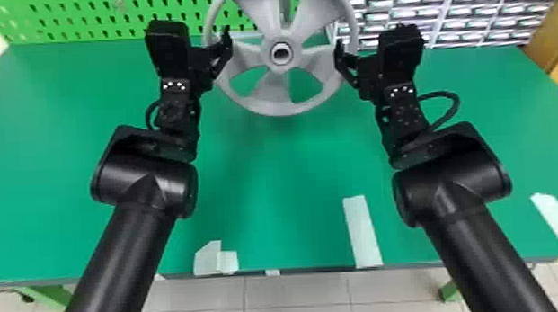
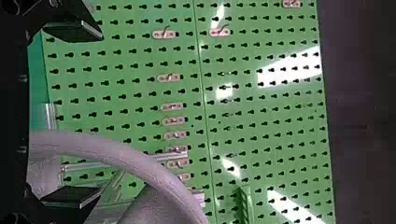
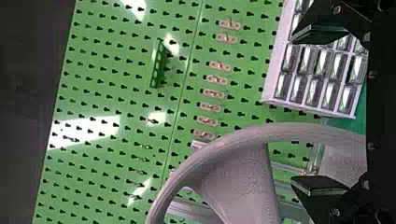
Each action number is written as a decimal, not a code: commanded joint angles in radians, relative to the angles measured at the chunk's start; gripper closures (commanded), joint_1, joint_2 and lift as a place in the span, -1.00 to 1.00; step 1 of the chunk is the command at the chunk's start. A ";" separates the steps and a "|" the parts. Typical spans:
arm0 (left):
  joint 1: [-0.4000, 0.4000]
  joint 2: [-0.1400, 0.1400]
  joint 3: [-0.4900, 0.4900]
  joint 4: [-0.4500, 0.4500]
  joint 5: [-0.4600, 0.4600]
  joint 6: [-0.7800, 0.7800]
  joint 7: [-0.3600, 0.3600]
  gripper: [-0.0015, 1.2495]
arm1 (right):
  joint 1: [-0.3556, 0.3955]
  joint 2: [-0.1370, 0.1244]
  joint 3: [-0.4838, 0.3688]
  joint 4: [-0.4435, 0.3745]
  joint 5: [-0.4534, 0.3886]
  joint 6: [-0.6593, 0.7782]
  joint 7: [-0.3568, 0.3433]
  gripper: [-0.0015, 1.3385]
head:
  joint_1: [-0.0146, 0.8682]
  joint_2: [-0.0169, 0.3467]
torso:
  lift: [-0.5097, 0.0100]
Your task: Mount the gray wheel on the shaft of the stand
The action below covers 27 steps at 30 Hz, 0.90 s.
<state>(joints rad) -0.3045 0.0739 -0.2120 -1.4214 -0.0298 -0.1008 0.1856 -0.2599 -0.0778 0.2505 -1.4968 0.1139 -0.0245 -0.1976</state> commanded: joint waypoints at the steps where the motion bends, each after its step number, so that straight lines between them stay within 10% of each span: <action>1: 0.030 0.001 0.013 -0.034 0.005 0.003 0.000 -0.80 | 0.014 0.000 0.003 -0.019 -0.010 0.000 0.000 -0.66 | 0.99 -0.62 | 0.57; 27: 0.197 0.004 0.083 -0.146 0.077 -0.033 -0.023 -0.80 | 0.131 -0.007 -0.022 -0.083 -0.069 -0.054 0.001 -0.66 | 0.99 -0.62 | 0.57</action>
<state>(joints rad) -0.1277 0.0782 -0.1376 -1.5670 0.0369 -0.1110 0.1738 -0.1448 -0.0842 0.2333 -1.5785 0.0561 -0.0658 -0.1963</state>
